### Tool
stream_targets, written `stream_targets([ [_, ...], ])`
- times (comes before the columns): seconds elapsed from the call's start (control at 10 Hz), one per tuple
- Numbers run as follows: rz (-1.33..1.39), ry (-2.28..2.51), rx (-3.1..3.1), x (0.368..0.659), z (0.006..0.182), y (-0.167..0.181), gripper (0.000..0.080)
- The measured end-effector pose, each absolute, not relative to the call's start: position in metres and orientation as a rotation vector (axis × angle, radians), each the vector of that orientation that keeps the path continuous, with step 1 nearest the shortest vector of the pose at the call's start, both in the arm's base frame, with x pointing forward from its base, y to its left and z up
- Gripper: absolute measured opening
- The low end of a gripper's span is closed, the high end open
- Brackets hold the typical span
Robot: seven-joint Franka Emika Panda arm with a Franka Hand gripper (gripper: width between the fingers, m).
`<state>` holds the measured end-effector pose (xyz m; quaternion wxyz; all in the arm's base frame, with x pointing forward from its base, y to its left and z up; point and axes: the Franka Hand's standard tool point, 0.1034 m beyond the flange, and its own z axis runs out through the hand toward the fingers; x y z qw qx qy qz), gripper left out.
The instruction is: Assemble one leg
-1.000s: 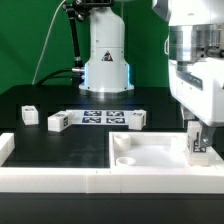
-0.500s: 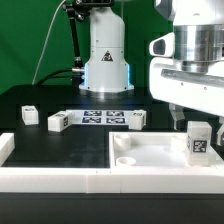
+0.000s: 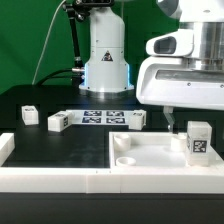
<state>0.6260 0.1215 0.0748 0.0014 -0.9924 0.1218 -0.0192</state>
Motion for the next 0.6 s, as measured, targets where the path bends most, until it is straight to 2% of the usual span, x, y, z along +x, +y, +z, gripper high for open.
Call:
stream_targets([
  [0.3, -0.061, 0.120, -3.146, 0.6255, 0.0746, 0.1220, 0.0649],
  [0.5, -0.061, 0.124, -3.146, 0.6255, 0.0745, 0.1220, 0.0397],
  [0.6, -0.061, 0.125, -3.146, 0.6255, 0.0745, 0.1215, 0.0397],
])
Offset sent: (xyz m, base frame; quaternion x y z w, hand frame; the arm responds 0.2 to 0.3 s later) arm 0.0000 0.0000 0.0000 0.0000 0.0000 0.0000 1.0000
